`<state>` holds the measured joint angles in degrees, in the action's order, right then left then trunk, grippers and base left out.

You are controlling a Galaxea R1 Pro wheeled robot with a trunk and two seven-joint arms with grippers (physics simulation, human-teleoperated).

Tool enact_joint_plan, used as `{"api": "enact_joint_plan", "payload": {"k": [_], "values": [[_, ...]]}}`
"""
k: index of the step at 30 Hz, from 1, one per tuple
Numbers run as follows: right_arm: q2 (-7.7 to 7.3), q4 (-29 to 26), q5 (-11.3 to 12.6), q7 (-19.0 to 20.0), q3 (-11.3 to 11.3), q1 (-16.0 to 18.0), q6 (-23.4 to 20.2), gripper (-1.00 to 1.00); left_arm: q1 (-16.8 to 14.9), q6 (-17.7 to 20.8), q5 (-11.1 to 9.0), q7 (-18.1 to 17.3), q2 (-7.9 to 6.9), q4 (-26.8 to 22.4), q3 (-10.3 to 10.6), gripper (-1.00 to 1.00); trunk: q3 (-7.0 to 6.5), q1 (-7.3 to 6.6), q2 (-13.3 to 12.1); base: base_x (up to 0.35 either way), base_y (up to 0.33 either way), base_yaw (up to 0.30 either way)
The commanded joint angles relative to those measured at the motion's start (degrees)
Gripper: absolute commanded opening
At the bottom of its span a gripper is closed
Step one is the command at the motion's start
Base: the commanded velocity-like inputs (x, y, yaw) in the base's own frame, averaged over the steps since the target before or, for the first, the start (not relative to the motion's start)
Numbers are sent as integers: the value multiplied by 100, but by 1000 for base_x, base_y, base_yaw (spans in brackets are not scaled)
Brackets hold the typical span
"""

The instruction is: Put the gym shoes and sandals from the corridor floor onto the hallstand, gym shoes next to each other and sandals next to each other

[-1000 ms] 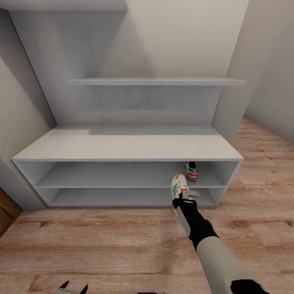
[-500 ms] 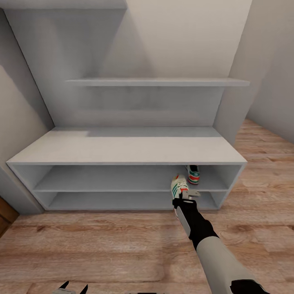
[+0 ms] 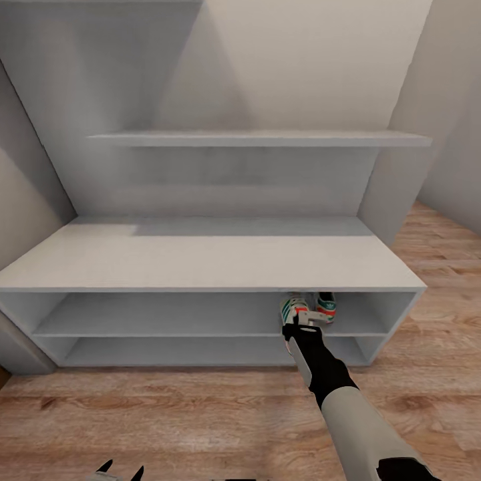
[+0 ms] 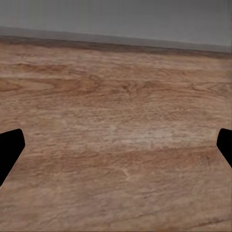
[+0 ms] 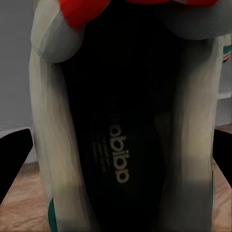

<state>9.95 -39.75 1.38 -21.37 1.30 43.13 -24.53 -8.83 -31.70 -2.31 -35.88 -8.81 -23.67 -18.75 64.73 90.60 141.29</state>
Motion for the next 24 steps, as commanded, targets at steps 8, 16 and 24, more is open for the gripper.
{"api": "enact_joint_plan", "payload": {"k": [8, 16, 24], "values": [[4, -11, 19, -16, 10, 2, -18, -100, -4, 15, -36, -45, 2, 4, -34, 100, 5, 2, 2, 68, 0, 0], [4, -18, 20, -16, 10, 2, -17, -100, -4, 24, -41, -42, 2, 3, -39, 100, 5, 2, 2, 4, 0, -85], [4, -31, 20, -16, 14, 2, -17, -100, -4, 15, -41, -42, 2, 3, -36, 100, 110, 108, 195, 0, 0, -35]]}}
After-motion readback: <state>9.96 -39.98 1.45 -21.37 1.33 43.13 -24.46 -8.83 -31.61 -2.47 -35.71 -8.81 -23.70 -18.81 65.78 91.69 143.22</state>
